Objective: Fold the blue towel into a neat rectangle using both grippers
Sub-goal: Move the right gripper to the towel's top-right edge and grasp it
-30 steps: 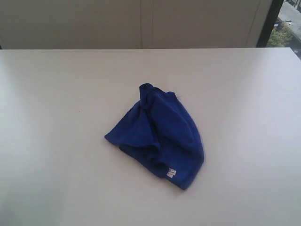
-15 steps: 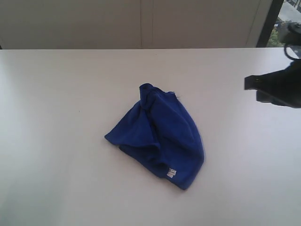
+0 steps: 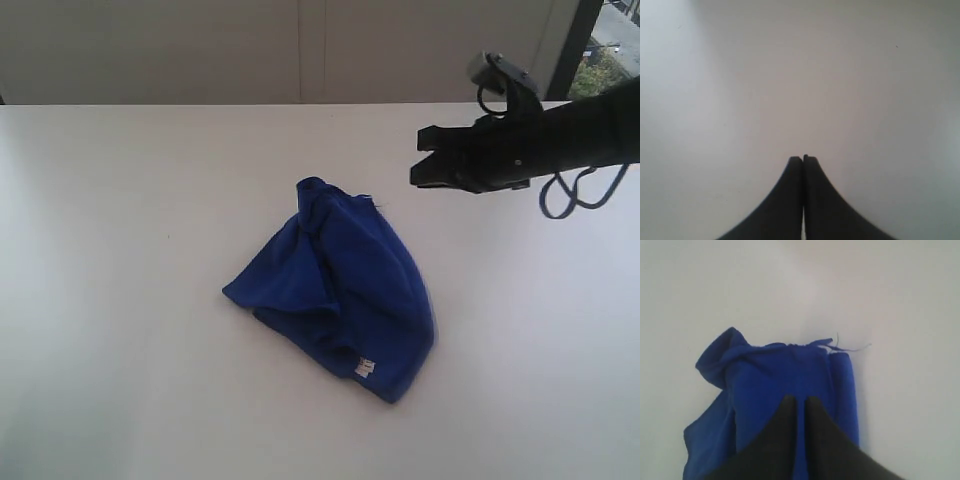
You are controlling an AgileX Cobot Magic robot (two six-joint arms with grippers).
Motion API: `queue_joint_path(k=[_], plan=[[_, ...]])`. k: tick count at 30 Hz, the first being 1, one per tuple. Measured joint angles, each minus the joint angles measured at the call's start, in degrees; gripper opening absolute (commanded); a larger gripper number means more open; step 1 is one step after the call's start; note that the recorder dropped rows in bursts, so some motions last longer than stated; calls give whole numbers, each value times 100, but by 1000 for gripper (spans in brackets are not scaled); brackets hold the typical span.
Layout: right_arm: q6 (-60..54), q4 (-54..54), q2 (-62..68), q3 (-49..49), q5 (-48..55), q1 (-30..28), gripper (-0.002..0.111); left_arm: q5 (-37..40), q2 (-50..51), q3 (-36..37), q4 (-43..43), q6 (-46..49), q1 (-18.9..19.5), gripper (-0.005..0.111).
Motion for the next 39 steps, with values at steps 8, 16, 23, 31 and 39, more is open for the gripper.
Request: queue_joint_path(k=[8,16,23,31,39], plan=[[-735,746,1137,-604,363,66,33,0,0,0,0,0,0,0],[-811,815,1736,-1173,315,428,33,0,0,0,0,0,0,0],[-883,828,1819,-1244,-37,461,33,0,0,0,0,0,0,0],[-918,842,1913,-1287,57,548,33,0,0,0,0,0,0,0],[-930,850,1916,-1287,-206,561,33,0,0,0,0,0,0,0]])
